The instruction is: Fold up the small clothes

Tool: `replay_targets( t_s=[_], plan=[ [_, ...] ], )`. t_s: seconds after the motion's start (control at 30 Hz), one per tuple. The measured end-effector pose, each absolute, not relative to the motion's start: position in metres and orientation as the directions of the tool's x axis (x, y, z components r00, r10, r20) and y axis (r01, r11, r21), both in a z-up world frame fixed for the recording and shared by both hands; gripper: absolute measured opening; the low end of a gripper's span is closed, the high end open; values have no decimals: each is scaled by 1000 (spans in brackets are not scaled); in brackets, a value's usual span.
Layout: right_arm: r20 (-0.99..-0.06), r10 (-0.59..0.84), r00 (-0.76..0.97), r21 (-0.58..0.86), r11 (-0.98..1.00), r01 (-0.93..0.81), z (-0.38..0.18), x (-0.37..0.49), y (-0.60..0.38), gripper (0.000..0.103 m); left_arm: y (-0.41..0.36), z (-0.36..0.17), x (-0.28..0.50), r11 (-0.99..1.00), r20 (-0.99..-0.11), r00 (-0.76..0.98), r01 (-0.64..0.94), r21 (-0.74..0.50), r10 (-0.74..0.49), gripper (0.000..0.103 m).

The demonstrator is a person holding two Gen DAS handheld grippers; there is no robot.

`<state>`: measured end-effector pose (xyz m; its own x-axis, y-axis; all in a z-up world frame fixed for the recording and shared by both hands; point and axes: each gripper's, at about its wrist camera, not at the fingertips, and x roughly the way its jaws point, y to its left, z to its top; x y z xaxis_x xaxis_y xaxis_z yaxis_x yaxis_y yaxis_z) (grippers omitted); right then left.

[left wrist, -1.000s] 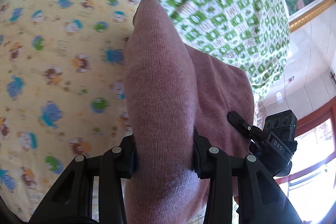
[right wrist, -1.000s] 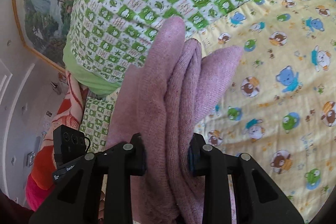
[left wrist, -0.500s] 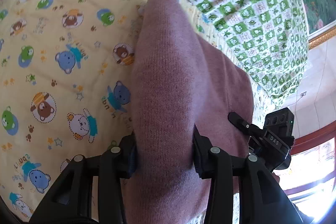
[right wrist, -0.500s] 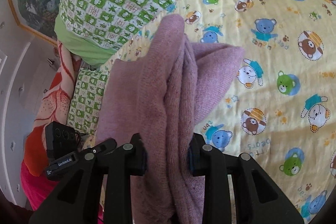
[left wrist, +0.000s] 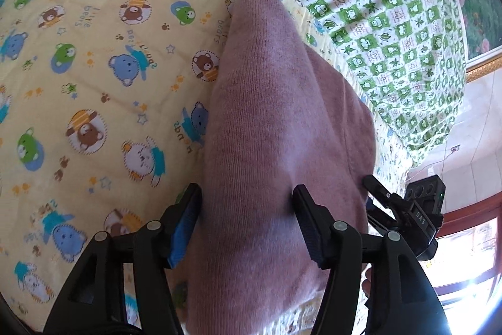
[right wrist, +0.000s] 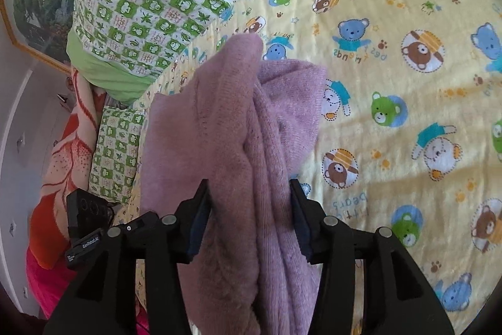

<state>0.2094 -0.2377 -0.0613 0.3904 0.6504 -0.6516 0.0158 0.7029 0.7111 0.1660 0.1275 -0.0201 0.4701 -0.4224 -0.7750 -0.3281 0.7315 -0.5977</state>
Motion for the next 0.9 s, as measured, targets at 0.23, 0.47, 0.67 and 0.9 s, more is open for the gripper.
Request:
replay_targets(
  t_s=[0.23, 0.47, 0.67, 0.9],
  plan=[
    [-655, 617, 435, 691, 723, 14, -36, 155, -259, 52, 126, -19, 116, 744, -790, 432, -322, -586, -435, 65],
    [-685, 581, 440, 651, 759, 11, -28, 105, -253, 52, 120, -31, 80, 737, -802, 391, -343, -582, -451, 65],
    [-716, 579, 390, 619, 785, -28, -35, 98, -233, 51, 116, -37, 81, 750, -814, 378, -344, -565, -440, 65],
    [-733, 558, 389, 596, 802, -26, -32, 101, -236, 7, 105, -33, 93, 775, -824, 375, -321, -545, -424, 65]
  ],
)
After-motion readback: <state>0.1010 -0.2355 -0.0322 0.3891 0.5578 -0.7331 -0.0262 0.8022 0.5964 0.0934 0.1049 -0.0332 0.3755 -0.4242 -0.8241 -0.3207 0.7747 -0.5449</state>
